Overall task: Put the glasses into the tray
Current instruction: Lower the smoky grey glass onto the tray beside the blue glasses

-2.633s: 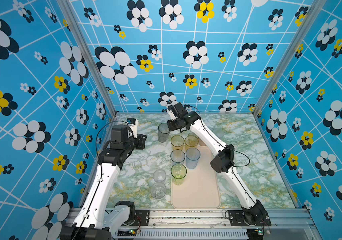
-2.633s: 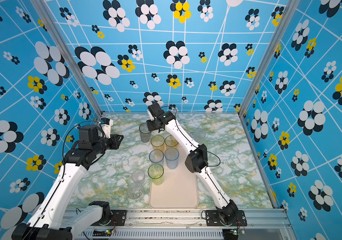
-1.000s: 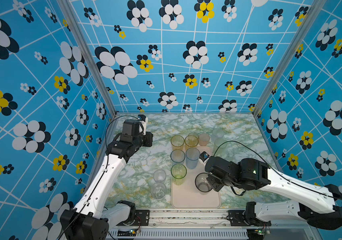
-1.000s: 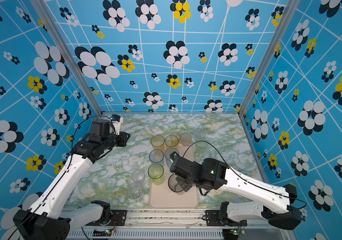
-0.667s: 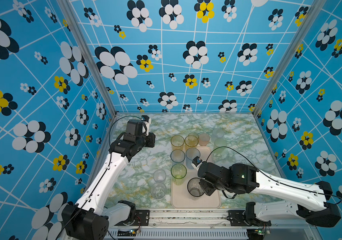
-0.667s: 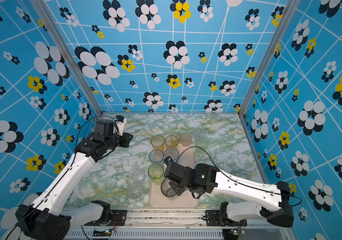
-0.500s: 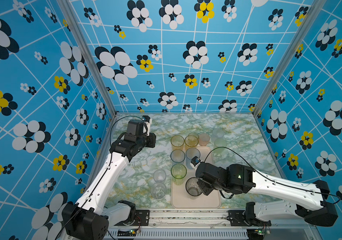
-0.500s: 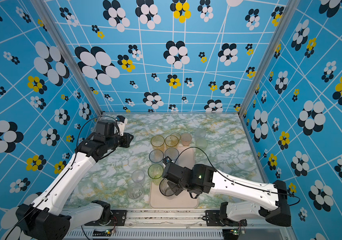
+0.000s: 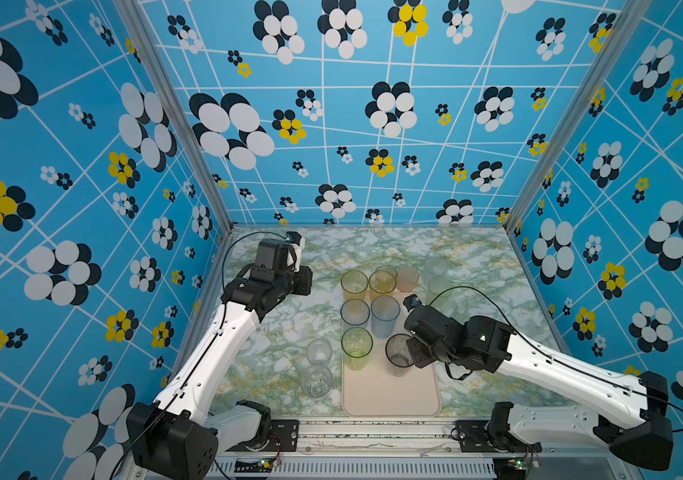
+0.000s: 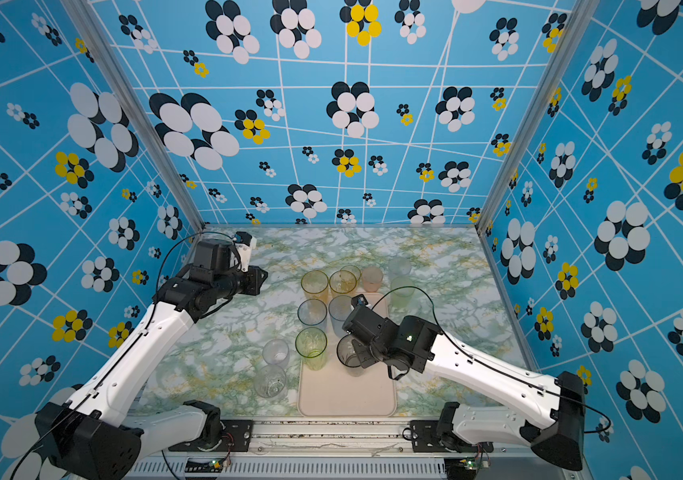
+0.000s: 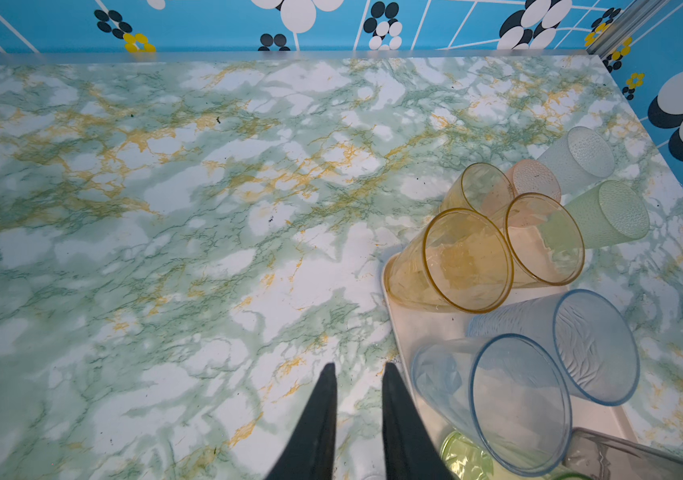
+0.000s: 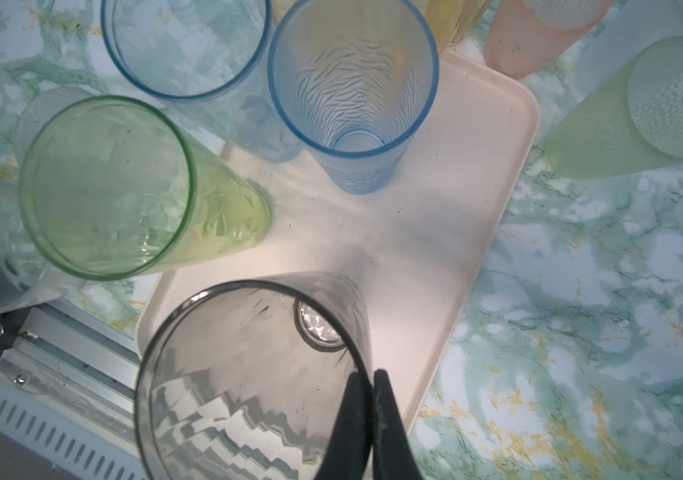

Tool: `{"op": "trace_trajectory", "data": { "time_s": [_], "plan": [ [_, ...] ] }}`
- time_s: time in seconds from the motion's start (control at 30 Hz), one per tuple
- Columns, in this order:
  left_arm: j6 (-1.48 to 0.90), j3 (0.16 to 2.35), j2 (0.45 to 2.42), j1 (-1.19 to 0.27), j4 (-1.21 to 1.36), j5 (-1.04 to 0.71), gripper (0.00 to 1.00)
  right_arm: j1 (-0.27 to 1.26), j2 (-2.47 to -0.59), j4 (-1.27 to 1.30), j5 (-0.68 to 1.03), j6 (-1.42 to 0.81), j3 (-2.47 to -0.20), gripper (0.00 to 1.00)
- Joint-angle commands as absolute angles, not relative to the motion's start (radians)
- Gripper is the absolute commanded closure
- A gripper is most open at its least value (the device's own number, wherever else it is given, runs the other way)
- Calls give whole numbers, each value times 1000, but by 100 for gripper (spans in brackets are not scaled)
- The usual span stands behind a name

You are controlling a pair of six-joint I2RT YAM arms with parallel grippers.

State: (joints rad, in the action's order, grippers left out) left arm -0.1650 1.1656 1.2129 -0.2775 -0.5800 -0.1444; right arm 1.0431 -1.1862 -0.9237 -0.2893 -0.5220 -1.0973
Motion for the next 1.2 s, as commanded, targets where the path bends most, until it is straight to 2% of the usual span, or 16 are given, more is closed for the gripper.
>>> {"op": "trace_trajectory", "data": {
  "time_s": [0.0,0.63,1.17],
  "plan": [
    [-158,1190,1231,-282,-587,-140,78,1009,-1202,-836,-239,-540,-1076,100],
    [-143,1206,1266,-281,-596,-140,77,903,-1269,-751,-161,-502,-1066,100],
    [-132,1216,1275,-279,-609,-140,77,888,-1315,-746,-140,-483,-1074,100]
  ]
}}
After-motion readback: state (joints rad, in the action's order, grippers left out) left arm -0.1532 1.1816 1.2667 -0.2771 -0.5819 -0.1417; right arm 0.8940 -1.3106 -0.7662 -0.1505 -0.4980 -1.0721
